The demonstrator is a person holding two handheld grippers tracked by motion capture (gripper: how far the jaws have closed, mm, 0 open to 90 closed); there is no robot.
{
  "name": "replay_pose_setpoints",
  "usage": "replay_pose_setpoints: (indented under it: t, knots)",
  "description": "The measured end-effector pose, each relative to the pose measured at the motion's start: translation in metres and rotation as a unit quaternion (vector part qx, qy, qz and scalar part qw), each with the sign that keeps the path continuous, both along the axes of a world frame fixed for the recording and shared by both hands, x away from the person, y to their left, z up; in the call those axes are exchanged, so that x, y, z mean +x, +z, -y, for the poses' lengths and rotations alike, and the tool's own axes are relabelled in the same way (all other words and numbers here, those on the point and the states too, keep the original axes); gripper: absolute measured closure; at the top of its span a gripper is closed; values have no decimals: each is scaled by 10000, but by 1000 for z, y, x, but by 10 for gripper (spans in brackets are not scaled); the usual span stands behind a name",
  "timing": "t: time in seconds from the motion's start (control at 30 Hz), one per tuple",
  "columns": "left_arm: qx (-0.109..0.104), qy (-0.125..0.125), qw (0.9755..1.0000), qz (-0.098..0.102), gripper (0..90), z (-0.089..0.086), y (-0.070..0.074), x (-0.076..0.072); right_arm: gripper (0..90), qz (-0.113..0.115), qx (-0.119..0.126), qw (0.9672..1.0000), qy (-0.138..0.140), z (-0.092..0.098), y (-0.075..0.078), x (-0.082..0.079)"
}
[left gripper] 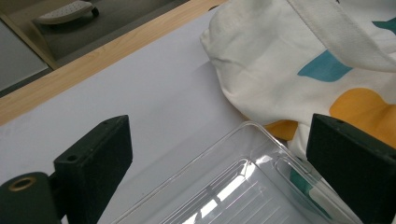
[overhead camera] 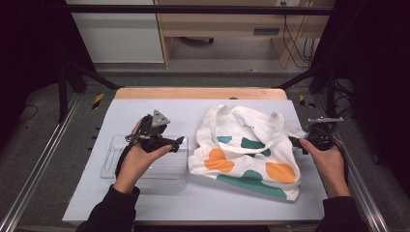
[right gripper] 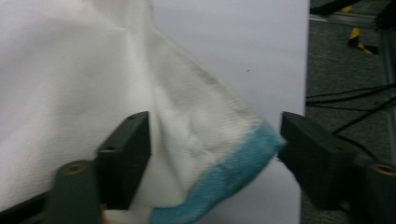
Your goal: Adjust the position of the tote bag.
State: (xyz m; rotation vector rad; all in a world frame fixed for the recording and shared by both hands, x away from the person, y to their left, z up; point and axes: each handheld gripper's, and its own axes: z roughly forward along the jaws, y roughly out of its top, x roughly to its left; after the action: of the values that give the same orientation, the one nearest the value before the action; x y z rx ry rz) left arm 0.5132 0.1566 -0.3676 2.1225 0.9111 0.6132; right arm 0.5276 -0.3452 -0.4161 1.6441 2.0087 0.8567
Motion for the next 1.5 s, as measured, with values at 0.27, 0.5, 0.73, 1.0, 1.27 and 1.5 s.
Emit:
replay_pose_setpoints:
  t: [0.27,0.5,0.73,1.0,1.27,1.5]
  knots:
    - [88,-160,9998,85,76,22,10,12,737,625,-130,9971,423,-19,20,-24]
    - [302,-340,9988,170,79,57,20,24,749,1422,14,9854,938,-43,49,-69]
    - [347,-475,9980,224,90,85,24,30,750,1844,170,9720,1446,-60,66,-106]
    - [485,-566,9972,104,175,109,16,47,750,1919,275,9571,2154,-72,65,-143]
    - [607,-547,9966,70,433,121,10,56,750,1839,264,9497,2520,-75,52,-165]
    - [561,-554,9968,124,794,114,16,46,749,1653,21,9495,2666,-78,40,-179]
